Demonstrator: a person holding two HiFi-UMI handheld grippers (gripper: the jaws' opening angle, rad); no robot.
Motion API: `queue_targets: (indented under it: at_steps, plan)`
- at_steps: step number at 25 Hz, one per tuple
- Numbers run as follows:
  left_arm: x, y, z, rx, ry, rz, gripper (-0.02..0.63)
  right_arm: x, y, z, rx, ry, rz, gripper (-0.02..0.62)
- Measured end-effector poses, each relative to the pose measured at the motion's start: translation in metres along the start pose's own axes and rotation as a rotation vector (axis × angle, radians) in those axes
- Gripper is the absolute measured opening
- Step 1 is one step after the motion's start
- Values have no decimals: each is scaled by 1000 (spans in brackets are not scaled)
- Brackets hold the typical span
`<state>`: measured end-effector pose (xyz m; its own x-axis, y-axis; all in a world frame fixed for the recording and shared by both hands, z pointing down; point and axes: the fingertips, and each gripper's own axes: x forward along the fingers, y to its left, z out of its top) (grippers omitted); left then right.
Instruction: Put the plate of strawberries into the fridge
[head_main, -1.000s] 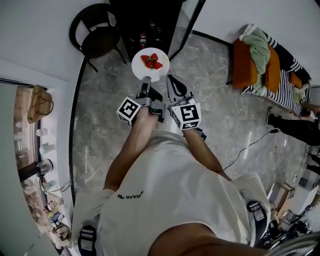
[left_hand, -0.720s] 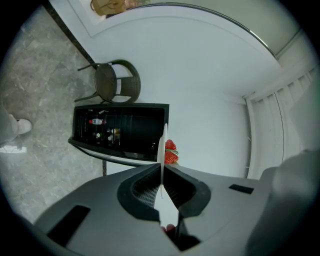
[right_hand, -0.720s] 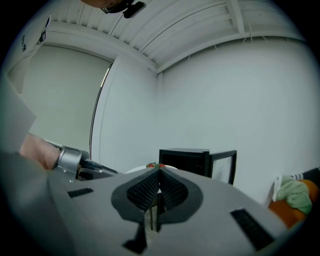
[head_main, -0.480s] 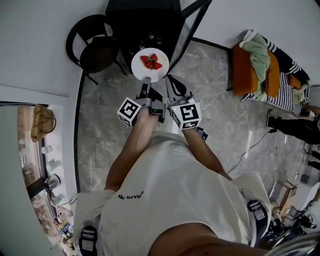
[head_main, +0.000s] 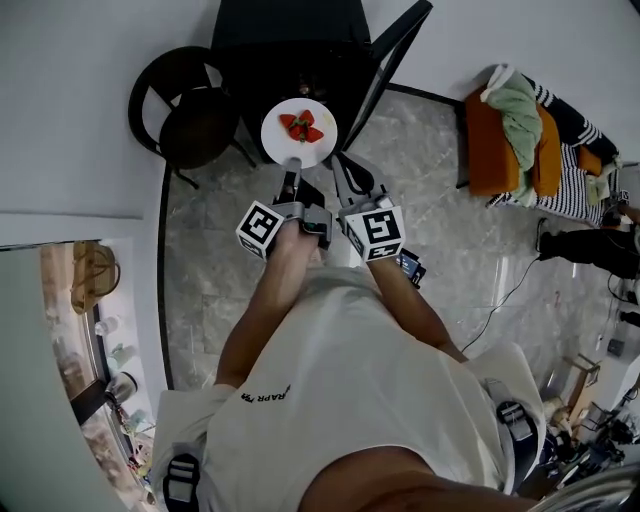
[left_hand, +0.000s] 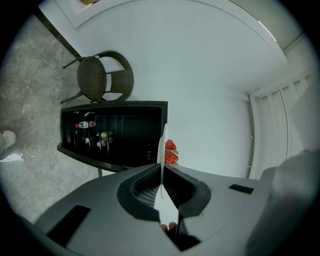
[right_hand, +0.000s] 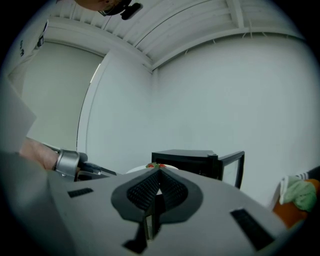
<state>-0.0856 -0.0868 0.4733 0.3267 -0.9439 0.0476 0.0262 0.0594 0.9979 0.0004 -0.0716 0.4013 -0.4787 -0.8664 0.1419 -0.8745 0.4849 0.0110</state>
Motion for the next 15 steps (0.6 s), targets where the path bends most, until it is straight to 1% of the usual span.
queue_targets:
  at_steps: [2,7,15]
  plan:
    - [6,3,5,3,0,1,14,6,-2,1,-9,-8,-2,12]
    - [17,9,11,-20,0,17,14,22,-7,3,-26,3,-14,12]
    - [41,16,10,9,8,14,14,48,-21,3,-50,10,6,12]
